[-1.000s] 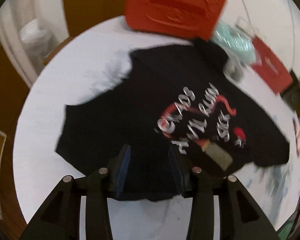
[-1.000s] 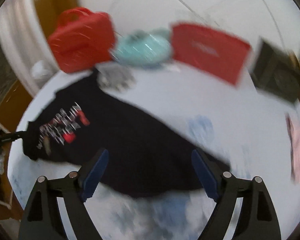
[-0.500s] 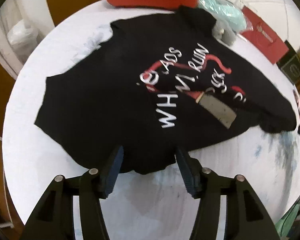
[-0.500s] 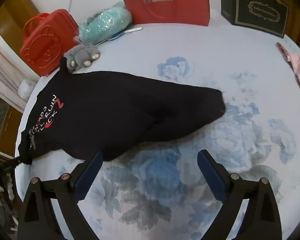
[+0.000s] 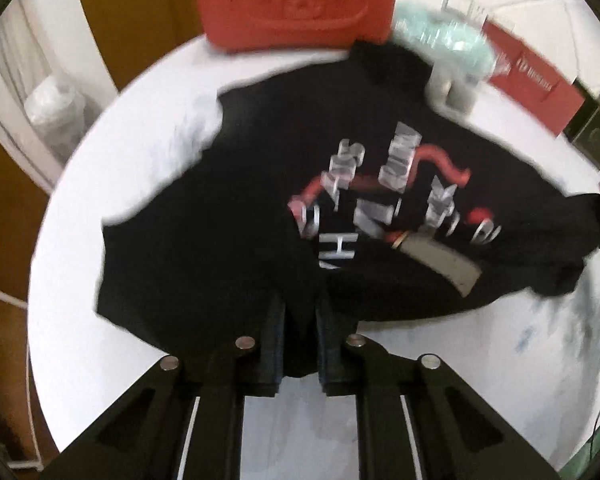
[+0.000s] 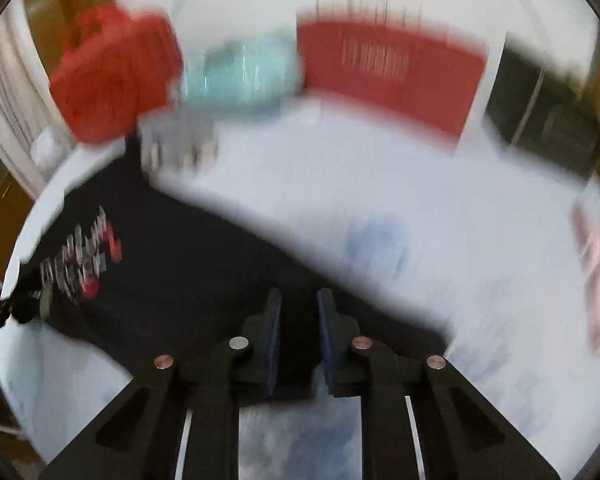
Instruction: Fold clothes
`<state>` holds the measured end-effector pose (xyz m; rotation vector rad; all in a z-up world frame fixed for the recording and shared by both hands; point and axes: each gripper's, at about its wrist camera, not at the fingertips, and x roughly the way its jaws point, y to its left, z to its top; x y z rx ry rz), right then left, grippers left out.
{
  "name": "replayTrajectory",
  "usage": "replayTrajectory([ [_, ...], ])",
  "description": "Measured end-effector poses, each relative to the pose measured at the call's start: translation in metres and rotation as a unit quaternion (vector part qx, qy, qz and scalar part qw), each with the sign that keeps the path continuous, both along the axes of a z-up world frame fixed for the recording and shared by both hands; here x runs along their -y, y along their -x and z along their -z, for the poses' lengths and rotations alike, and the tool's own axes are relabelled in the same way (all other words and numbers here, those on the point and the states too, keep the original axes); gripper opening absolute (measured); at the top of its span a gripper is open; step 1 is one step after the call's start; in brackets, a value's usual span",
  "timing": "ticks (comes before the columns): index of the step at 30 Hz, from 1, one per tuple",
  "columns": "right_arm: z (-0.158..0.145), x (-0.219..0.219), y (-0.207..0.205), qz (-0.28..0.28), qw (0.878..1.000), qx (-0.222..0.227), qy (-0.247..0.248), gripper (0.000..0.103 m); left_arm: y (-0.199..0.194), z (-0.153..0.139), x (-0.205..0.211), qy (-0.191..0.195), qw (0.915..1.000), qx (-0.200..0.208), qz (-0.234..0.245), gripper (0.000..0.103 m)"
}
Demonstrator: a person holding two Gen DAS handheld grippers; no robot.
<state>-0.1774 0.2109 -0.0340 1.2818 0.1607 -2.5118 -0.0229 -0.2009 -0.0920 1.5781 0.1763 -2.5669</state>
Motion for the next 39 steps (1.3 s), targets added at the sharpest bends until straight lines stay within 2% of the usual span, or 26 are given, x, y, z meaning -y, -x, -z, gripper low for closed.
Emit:
replayTrajectory([
  [2, -0.046, -0.003, 0.02, 0.015, 0.997, -0.072, -0.022, 0.001, 0.011, -0.018, 0.004, -0.018, 0.9996, -0.021, 0.003, 0.011],
  [4, -0.07, -0.007, 0.048, 0.024, 0.995, -0.091, -0.013, 0.002, 0.03, -0.025, 0.009, -0.032, 0.999, -0.032, 0.004, 0.012],
  [6, -0.082, -0.006, 0.073, 0.023, 0.996, -0.084, 0.001, 0.004, 0.058, -0.023, 0.011, -0.025, 0.9991, -0.033, 0.001, 0.015],
  [8, -0.079, -0.003, 0.076, 0.019, 0.998, -0.064, 0.016, 0.006, 0.072, -0.016, 0.014, -0.029, 0.9994, -0.015, -0.005, 0.018],
  [10, -0.069, -0.002, 0.059, 0.008, 0.998, -0.051, 0.026, 0.022, 0.075, -0.011, 0.02, -0.045, 0.9989, -0.001, -0.008, 0.024],
  [11, -0.057, -0.003, 0.045, 0.003, 0.999, -0.035, 0.027, 0.048, 0.067, -0.012, 0.023, -0.052, 0.9986, -0.004, -0.007, 0.03],
  [12, -0.046, -0.005, 0.03, -0.003, 0.999, -0.018, 0.029, 0.077, 0.057, -0.014, 0.025, -0.05, 0.9987, -0.008, -0.008, 0.038],
  [13, -0.034, -0.006, 0.018, -0.006, 0.999, -0.001, 0.031, 0.087, 0.047, -0.015, 0.026, -0.049, 0.9987, -0.012, -0.008, 0.04],
  [14, -0.021, -0.008, 0.006, -0.007, 0.999, 0.017, 0.032, 0.089, 0.04, -0.016, 0.028, -0.05, 0.9986, -0.014, -0.009, 0.043],
  [18, 0.038, -0.023, -0.042, 0.003, 0.996, 0.086, 0.035, 0.087, 0.012, -0.02, 0.044, -0.049, 0.9983, -0.02, -0.027, 0.044],
  [22, 0.073, -0.019, -0.059, 0.006, 0.992, 0.124, 0.033, 0.077, -0.015, -0.022, 0.059, -0.046, 0.9978, -0.02, -0.043, 0.044],
  [24, 0.081, -0.011, -0.058, 0.007, 0.992, 0.127, 0.027, 0.071, -0.022, -0.017, 0.062, -0.045, 0.998, -0.012, -0.043, 0.045],
  [31, 0.097, 0.019, -0.034, 0.034, 0.991, 0.122, -0.031, 0.069, -0.013, 0.02, 0.048, -0.041, 0.9987, 0.022, -0.022, 0.047],
  [33, 0.098, 0.025, -0.033, 0.041, 0.99, 0.123, -0.048, 0.072, -0.01, 0.029, 0.042, -0.047, 0.9984, 0.027, -0.016, 0.047],
  [36, 0.098, 0.025, -0.027, 0.046, 0.988, 0.14, -0.048, 0.077, -0.008, 0.04, 0.036, -0.056, 0.9978, 0.033, -0.011, 0.047],
  [39, 0.098, 0.028, -0.023, 0.038, 0.986, 0.155, -0.055, 0.079, -0.011, 0.04, 0.033, -0.068, 0.9972, 0.032, -0.006, 0.046],
])
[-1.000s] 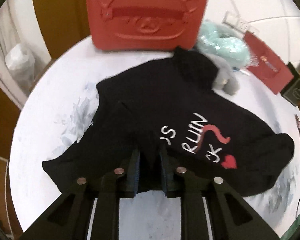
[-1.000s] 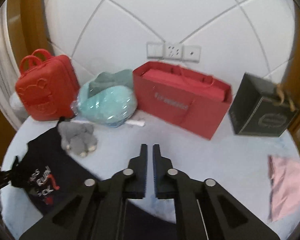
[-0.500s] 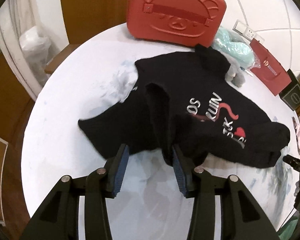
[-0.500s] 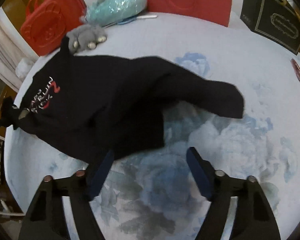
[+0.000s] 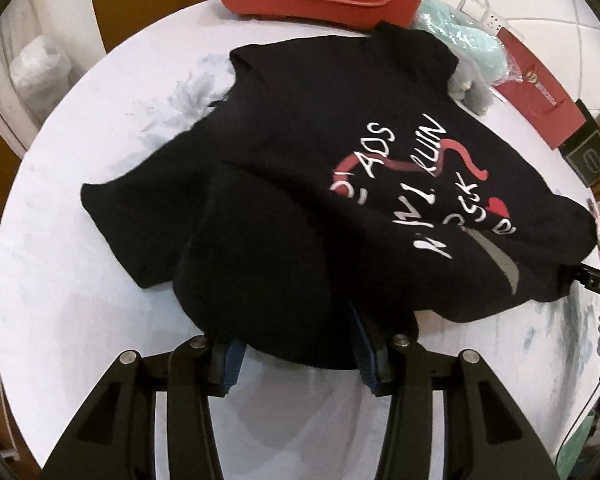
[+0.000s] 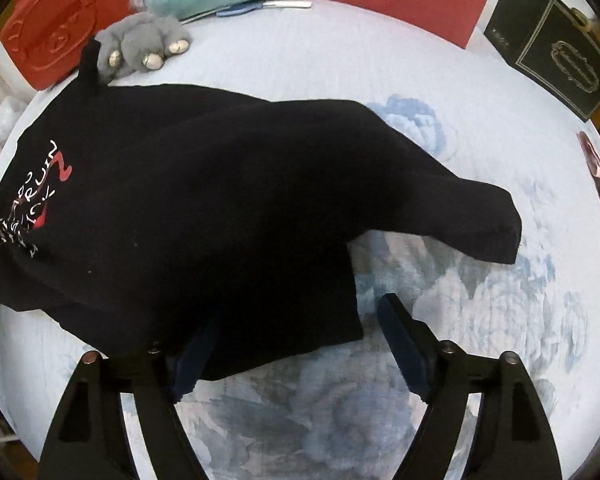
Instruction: Fold clothes
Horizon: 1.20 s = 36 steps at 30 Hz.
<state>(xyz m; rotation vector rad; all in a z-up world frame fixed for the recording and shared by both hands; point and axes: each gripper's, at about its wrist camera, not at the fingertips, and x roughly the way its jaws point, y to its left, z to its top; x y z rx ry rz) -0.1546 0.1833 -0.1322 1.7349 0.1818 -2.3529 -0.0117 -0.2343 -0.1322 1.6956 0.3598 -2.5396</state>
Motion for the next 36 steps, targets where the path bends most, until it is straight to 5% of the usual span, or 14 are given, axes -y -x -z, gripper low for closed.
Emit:
replayTrajectory([
  [2, -0.002, -0.002, 0.001, 0.002, 1.0, 0.004, -0.006, 0.07, -0.006, -0.009, -0.003, 0.001, 0.9999, -0.012, 0.011, 0.047],
  [4, -0.008, -0.004, -0.001, 0.009, 1.0, 0.008, 0.009, 0.041, -0.008, -0.016, -0.005, 0.003, 0.9996, -0.023, 0.019, 0.047],
  [5, -0.009, -0.004, -0.002, 0.006, 1.0, 0.013, 0.028, 0.016, -0.005, -0.017, -0.005, 0.003, 0.9995, -0.025, 0.019, 0.047],
  [6, -0.009, -0.003, -0.001, 0.003, 0.999, 0.018, 0.041, 0.01, -0.002, -0.018, -0.006, 0.004, 0.9994, -0.027, 0.02, 0.047],
  [9, -0.01, 0.005, 0.001, -0.011, 0.999, 0.011, 0.029, 0.007, 0.009, -0.014, -0.009, 0.009, 0.9995, -0.024, 0.019, 0.042],
  [10, -0.011, 0.006, 0.002, -0.013, 0.999, 0.01, 0.028, 0.006, 0.014, -0.01, -0.011, 0.011, 0.9996, -0.018, 0.017, 0.031],
  [11, -0.013, 0.005, 0.001, -0.013, 1.0, 0.009, 0.026, 0.006, 0.019, -0.007, -0.013, 0.014, 0.9997, -0.013, 0.016, 0.002],
  [15, -0.04, -0.012, -0.021, -0.004, 0.999, -0.04, 0.029, 0.005, 0.021, -0.019, -0.027, 0.024, 0.9991, -0.025, 0.025, 0.002],
  [24, -0.152, -0.107, -0.147, 0.076, 0.978, -0.151, 0.122, 0.005, -0.05, -0.113, -0.055, 0.021, 0.9918, -0.104, 0.072, 0.002],
  [28, -0.137, -0.134, -0.191, 0.1, 0.981, -0.105, 0.13, 0.005, -0.071, -0.106, -0.067, 0.019, 0.994, -0.068, 0.084, 0.002],
  [36, -0.048, -0.177, -0.254, 0.153, 0.974, 0.066, 0.152, 0.008, -0.079, -0.052, -0.075, 0.021, 0.9955, 0.045, 0.08, 0.003],
])
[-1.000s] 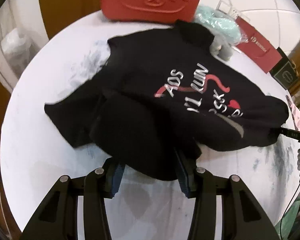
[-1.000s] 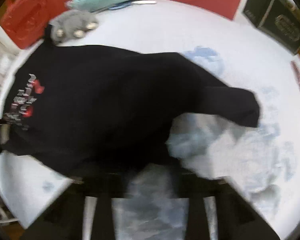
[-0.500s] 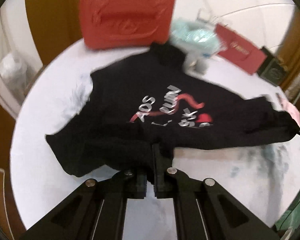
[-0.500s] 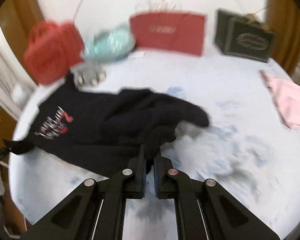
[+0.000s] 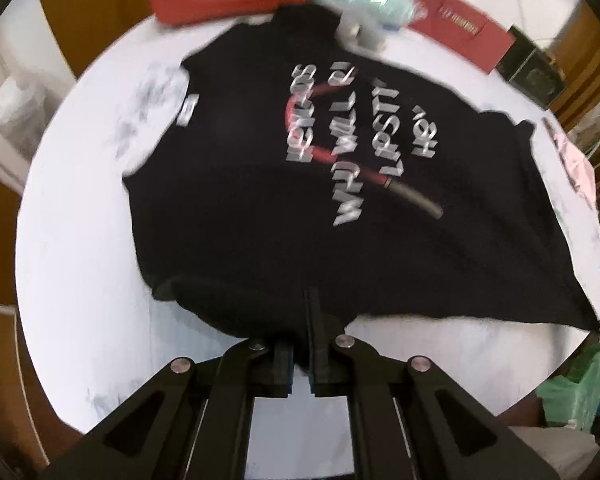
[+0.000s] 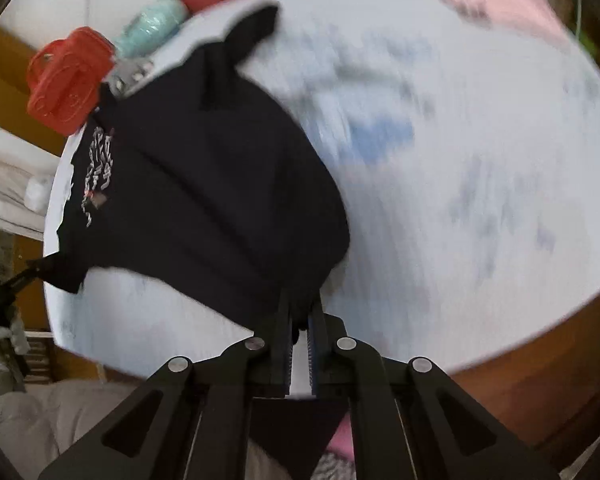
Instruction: Fold clothes
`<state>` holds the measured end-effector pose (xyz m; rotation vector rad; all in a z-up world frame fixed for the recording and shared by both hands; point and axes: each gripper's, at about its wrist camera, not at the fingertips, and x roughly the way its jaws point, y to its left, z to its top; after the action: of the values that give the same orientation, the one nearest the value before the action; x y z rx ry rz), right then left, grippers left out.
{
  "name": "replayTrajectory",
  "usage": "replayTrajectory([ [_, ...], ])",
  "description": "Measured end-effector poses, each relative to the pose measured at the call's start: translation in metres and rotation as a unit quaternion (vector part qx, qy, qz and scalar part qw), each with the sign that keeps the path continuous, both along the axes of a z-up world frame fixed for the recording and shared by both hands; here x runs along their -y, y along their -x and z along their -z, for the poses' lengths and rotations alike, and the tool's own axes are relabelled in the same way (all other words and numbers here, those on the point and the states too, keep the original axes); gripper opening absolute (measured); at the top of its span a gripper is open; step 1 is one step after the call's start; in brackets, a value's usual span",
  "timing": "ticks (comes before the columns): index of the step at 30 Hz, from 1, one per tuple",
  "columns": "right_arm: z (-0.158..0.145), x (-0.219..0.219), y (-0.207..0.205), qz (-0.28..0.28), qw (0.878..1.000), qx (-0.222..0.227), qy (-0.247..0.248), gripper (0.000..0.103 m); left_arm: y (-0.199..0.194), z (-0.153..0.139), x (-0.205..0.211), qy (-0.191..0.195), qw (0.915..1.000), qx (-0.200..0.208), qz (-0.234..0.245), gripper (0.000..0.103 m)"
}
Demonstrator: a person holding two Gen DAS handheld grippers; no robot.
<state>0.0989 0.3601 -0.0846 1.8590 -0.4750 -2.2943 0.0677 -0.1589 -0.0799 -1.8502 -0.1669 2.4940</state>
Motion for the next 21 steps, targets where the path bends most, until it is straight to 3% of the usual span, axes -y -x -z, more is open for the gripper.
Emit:
replayTrajectory([
  [4, -0.014, -0.01, 0.006, 0.013, 0.999, -0.016, -0.028, 0.02, 0.014, -0.017, 0.014, -0.005, 0.9994, -0.023, -0.024, 0.009],
  [8, -0.05, -0.019, 0.042, 0.02, 0.995, -0.076, -0.054, 0.074, 0.049, -0.052, 0.011, -0.006, 0.9964, -0.084, -0.009, 0.046],
  [12, -0.075, -0.019, 0.093, 0.017, 0.989, -0.133, -0.07, 0.075, 0.099, -0.072, 0.004, -0.003, 0.9931, -0.117, 0.004, 0.049],
  [15, -0.08, -0.009, 0.133, 0.002, 0.986, -0.15, -0.067, 0.075, 0.132, -0.09, 0.007, -0.028, 0.9893, -0.143, 0.003, 0.05],
  [17, -0.076, -0.003, 0.162, -0.005, 0.986, -0.151, -0.071, 0.075, 0.157, -0.095, 0.007, -0.027, 0.9876, -0.155, 0.007, 0.054],
  [21, -0.051, 0.006, 0.22, -0.005, 0.99, -0.129, -0.055, 0.075, 0.217, -0.075, 0.014, -0.031, 0.9891, -0.144, -0.007, 0.054],
])
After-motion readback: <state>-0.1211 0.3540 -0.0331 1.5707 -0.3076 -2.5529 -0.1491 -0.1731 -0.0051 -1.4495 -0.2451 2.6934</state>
